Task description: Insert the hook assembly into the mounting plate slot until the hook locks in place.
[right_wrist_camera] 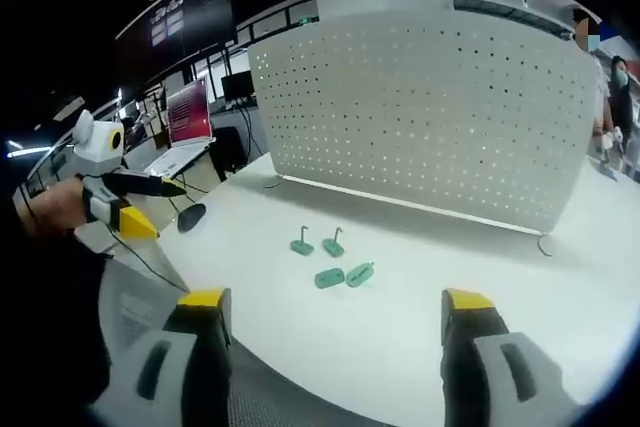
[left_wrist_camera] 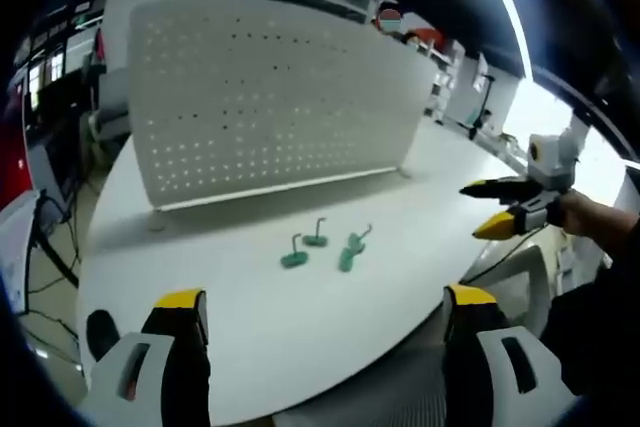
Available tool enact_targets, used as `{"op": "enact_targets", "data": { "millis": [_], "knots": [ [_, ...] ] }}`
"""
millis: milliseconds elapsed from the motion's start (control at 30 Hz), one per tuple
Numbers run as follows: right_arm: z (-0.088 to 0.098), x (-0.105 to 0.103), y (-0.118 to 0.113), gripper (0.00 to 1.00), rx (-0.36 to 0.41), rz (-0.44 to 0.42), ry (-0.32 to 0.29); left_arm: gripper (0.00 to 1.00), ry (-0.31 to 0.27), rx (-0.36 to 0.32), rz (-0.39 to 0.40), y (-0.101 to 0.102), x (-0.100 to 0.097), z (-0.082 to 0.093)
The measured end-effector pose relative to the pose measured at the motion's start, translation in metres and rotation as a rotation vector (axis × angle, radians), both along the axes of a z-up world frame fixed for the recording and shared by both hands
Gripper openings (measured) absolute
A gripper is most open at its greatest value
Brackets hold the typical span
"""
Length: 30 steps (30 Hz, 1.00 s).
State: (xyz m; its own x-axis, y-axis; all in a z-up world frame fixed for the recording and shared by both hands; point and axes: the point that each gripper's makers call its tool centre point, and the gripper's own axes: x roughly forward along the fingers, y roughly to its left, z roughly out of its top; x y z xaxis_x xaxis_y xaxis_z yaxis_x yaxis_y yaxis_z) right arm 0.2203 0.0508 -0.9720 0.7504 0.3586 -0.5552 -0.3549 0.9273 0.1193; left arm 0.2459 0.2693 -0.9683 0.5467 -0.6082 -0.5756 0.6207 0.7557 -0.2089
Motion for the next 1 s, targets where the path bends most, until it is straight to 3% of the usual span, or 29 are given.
{"op": "enact_targets", "data": {
  "millis": [1000],
  "knots": [
    [-0.014, -0.005, -0.006, 0.75, 0.037, -0.034, 0.049, 0.97, 0.028, 0.026, -0.024, -0.006, -0.005, -0.007]
  ]
}}
